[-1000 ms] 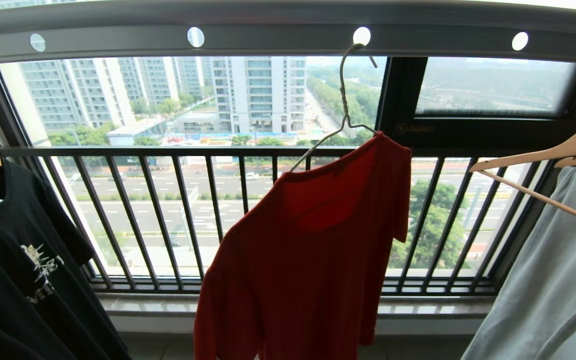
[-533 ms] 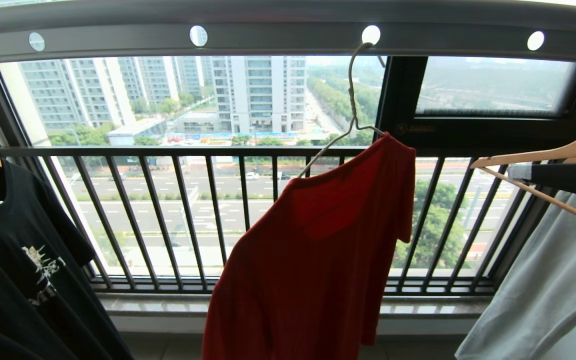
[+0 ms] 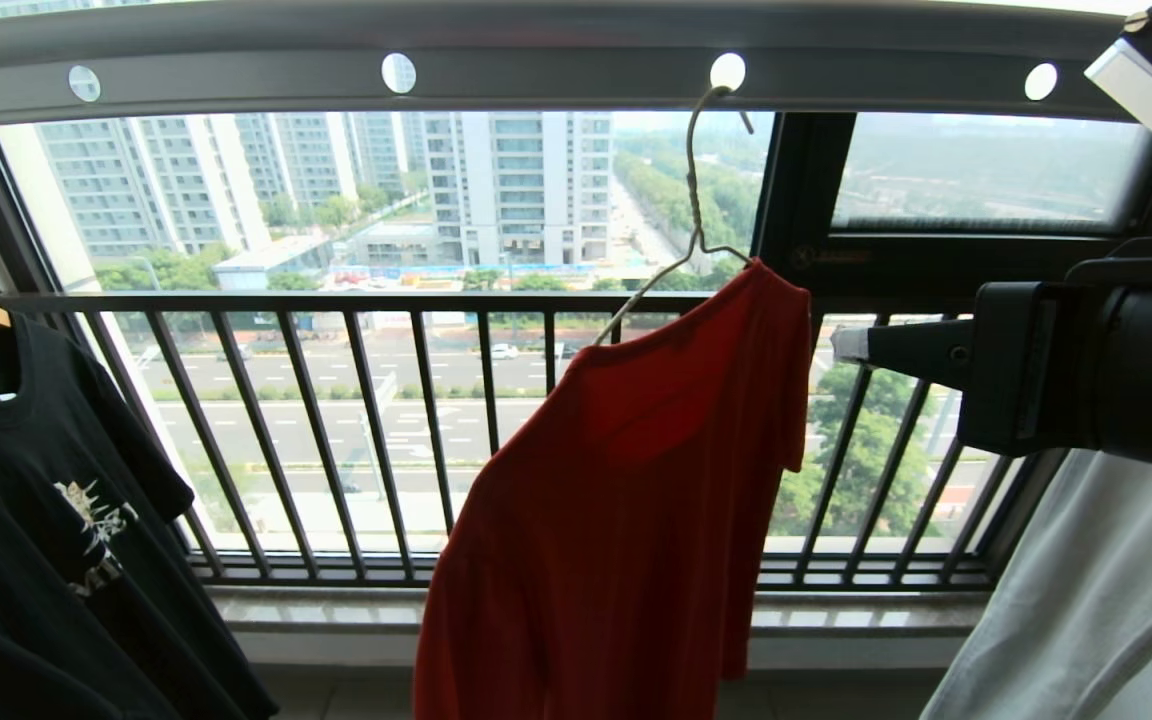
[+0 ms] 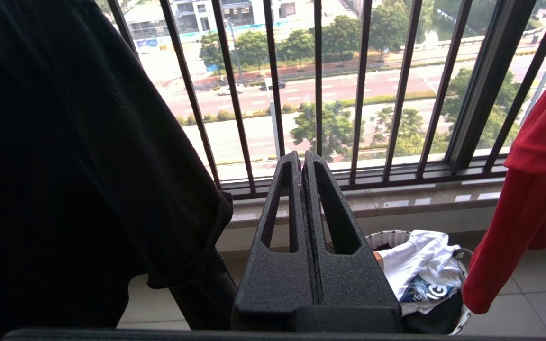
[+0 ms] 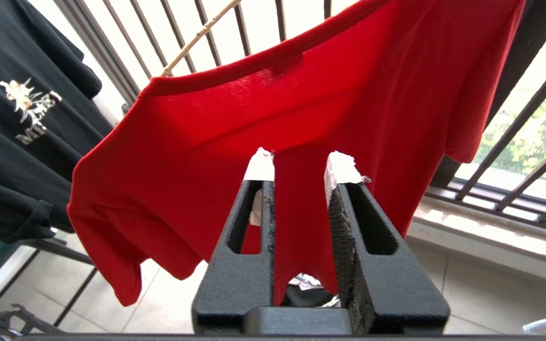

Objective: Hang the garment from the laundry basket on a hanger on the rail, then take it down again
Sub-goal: Take the clothes off the clothes rack

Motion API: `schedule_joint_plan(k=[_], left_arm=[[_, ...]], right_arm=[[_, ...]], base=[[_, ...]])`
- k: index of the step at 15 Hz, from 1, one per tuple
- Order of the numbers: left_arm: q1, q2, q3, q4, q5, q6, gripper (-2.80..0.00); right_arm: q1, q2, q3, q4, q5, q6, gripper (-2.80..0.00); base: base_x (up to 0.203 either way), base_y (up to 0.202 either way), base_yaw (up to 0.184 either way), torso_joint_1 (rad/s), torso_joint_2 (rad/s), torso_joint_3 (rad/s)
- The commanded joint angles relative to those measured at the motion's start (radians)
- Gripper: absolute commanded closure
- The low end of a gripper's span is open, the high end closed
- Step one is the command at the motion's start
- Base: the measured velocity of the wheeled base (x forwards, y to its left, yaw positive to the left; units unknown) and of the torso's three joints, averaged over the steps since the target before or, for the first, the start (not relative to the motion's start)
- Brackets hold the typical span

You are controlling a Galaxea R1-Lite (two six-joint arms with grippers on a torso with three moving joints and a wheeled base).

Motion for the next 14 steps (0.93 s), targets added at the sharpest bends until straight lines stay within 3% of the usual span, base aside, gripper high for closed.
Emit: schedule_joint_plan(k=[1,7,14], left_arm=[[0.000,0.000,0.000,0.000,-0.001,0.000,0.00],[0.000,0.000,0.000,0.000,-0.001,0.000,0.00],[0.000,0.000,0.001,0.000,0.000,0.000,0.00]], right_arm=[[0.031,0.097,-0.053,-0.028,-0.019,-0.030,-2.80],[0.051,0.350,-0.235,-0.164,-0.163,-0.022,-2.80],[0.041,0.444,-0.336,-0.172,-0.267,-0.031,-2.80]], base=[[0.000,0.000,0.000,0.000,0.00,0.000],[0.000,0.000,0.000,0.000,0.00,0.000],[0.000,0.000,0.000,0.000,0.00,0.000]])
